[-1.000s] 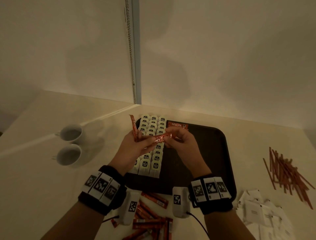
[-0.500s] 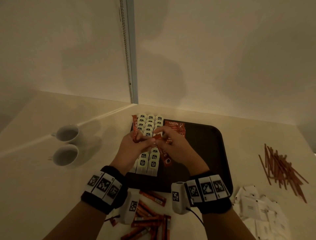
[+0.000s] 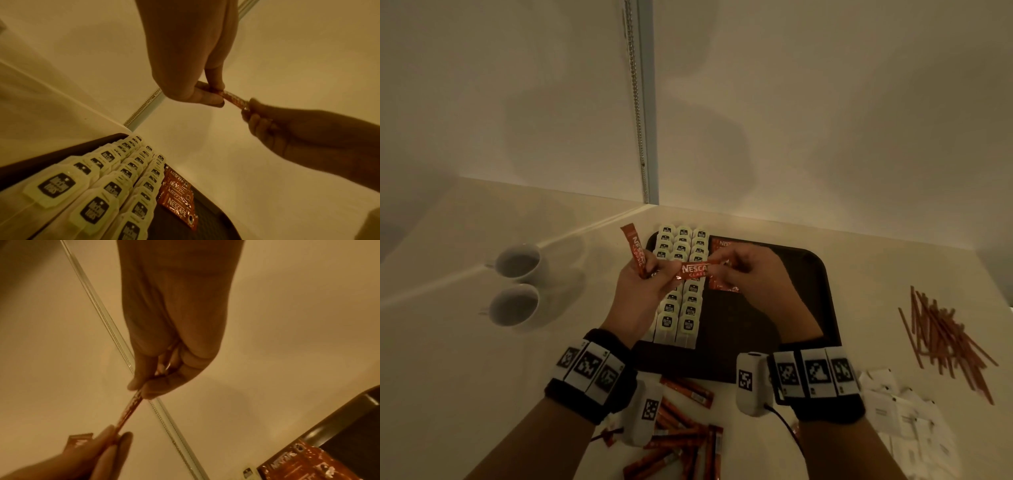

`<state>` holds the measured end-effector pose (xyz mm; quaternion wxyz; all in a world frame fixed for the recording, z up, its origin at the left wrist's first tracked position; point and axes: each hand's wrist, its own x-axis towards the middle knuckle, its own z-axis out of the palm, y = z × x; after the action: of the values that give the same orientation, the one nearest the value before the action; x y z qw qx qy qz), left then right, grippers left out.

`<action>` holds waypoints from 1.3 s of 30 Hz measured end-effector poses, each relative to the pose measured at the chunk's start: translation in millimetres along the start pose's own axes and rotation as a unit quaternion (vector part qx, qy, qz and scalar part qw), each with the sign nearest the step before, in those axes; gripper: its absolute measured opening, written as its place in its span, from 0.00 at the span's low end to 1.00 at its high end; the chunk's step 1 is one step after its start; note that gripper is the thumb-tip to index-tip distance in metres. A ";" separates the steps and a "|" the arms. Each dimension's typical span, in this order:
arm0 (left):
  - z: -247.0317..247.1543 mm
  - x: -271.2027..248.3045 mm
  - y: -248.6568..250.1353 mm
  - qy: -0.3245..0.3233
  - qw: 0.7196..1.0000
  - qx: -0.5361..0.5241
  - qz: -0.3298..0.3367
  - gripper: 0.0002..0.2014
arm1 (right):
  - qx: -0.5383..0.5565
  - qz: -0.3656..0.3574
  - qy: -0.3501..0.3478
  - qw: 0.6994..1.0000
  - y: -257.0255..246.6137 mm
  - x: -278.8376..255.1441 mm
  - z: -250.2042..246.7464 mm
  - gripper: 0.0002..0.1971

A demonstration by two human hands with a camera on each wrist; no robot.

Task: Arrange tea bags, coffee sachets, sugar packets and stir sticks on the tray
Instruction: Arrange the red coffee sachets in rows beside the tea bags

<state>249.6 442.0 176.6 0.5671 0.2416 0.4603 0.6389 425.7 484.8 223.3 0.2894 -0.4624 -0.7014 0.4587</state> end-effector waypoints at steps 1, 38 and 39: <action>1.2 -2.0 -1.1 -0.008 1.000 -0.002 -0.007 0.18 | 0.020 -0.018 0.026 0.999 -3.0 -0.5 -0.5 0.06; -38.5 4.0 11.1 0.011 0.982 0.156 -0.110 0.25 | -0.084 0.203 0.024 0.975 148.5 13.2 -24.6 0.08; -39.4 3.8 10.8 0.011 0.980 0.166 -0.110 0.24 | -0.084 0.210 0.025 0.974 154.6 13.1 -19.8 0.08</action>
<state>210.5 434.0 167.0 0.5807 0.2729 0.5899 0.4902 496.1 527.7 90.4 0.1639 -0.6336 -0.6170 0.4369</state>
